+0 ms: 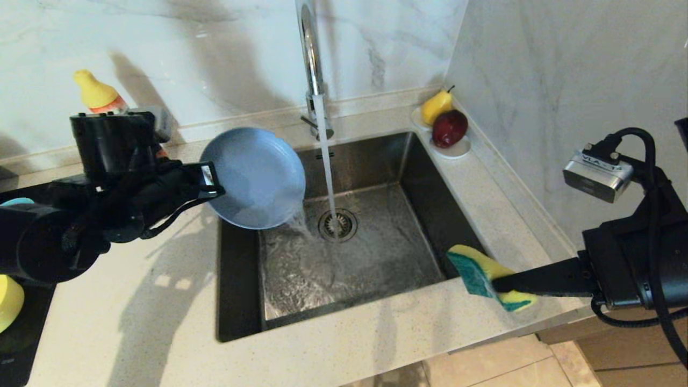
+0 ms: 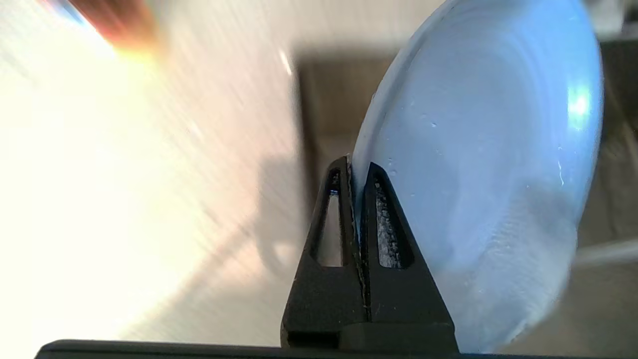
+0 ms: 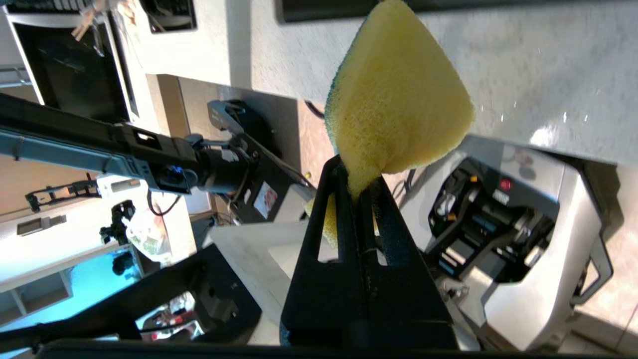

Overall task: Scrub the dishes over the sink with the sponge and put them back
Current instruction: Rinse the plate

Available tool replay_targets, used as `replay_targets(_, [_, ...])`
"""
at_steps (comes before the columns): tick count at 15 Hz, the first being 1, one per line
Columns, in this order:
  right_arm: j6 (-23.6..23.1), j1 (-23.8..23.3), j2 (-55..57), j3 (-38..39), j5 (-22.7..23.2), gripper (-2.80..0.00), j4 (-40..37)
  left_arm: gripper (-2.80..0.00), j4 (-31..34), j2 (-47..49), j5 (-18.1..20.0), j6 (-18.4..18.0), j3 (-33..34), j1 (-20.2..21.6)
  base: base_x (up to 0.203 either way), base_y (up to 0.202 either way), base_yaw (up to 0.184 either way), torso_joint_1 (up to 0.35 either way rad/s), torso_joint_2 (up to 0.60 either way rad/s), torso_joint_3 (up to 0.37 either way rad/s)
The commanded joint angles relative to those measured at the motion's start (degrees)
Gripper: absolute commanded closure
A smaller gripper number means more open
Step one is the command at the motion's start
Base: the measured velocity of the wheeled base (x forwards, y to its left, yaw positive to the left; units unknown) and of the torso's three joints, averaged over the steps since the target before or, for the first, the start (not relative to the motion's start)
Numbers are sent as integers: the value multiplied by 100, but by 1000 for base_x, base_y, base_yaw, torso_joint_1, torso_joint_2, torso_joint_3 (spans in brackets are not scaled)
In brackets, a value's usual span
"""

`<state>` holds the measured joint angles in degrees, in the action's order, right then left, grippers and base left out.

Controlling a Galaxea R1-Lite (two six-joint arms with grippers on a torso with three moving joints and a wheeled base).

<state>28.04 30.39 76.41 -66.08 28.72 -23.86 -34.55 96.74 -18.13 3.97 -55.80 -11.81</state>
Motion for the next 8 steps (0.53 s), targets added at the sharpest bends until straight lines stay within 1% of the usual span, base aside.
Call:
replay_targets(1, [17, -17, -38, 148, 19, 0, -14, 0, -1601, -150, -26, -759, 614, 42, 0, 0, 0, 0, 0, 0])
replay_targets(3, [17, -33, -30, 189, 19, 0, -14, 0, -2724, -98, -30, -1420, 1061, 46, 0, 0, 0, 0, 0, 0])
replay_targets(4, [26, -33, -30, 201, 19, 0, -7, 0, -3153, -67, -26, -1611, 1192, 45, 0, 0, 0, 0, 0, 0])
replay_targets(6, [34, -33, -7, 305, 19, 0, 238, 0, -3937, -36, -4, -1813, 1371, 29, 0, 0, 0, 0, 0, 0])
replay_targets(8, [52, -33, 44, 450, 28, 0, 561, 0, -4389, -49, 49, -1865, 1549, 12, 0, 0, 0, 0, 0, 0])
